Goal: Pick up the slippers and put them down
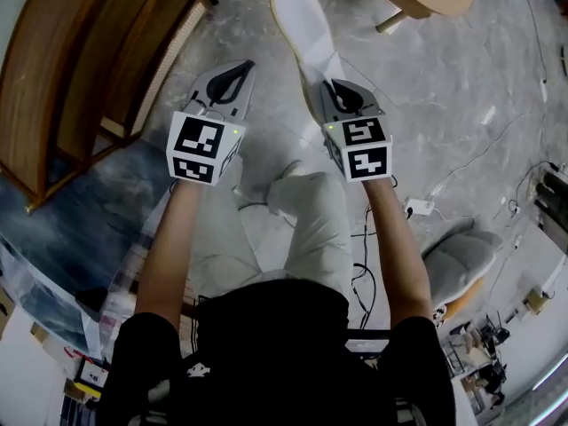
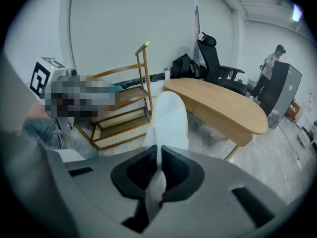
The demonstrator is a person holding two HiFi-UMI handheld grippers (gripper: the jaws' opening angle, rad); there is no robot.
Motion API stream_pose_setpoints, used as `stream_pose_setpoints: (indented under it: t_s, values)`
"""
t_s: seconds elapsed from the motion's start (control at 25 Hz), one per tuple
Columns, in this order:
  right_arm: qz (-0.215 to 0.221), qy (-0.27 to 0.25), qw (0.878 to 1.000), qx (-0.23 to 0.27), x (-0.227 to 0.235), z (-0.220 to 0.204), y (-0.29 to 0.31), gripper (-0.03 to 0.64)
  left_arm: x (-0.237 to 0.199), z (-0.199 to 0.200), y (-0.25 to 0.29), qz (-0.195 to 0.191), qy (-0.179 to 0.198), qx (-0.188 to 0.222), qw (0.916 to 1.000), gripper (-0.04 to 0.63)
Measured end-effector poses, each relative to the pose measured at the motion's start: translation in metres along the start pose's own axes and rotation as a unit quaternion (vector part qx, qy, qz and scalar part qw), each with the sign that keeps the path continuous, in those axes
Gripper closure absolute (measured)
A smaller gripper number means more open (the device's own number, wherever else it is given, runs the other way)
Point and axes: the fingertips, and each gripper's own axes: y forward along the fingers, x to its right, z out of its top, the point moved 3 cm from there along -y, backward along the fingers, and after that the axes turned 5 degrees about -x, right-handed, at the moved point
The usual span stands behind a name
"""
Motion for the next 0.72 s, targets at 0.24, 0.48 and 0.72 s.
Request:
stream_pose_setpoints:
  t_s: [0.24,0.48,0.72]
  values:
    - [-0.008,0.011,1.000,0.002,0.015,-0.032,0.059,0.606,-0.014,-0.038,0.051,-0.004,-0.003,0.001,1.0000,0.589]
    - [-0.011,0.020,1.000,0.000,0.022,-0.063,0.118,0.606,-0.023,-0.084,0.096,-0.013,0.015,-0.005,0.9998,0.589]
    - [-0.010,0.025,1.000,-0.002,0.030,-0.084,0.163,0.606,-0.033,-0.115,0.130,-0.018,0.013,-0.010,0.9997,0.589]
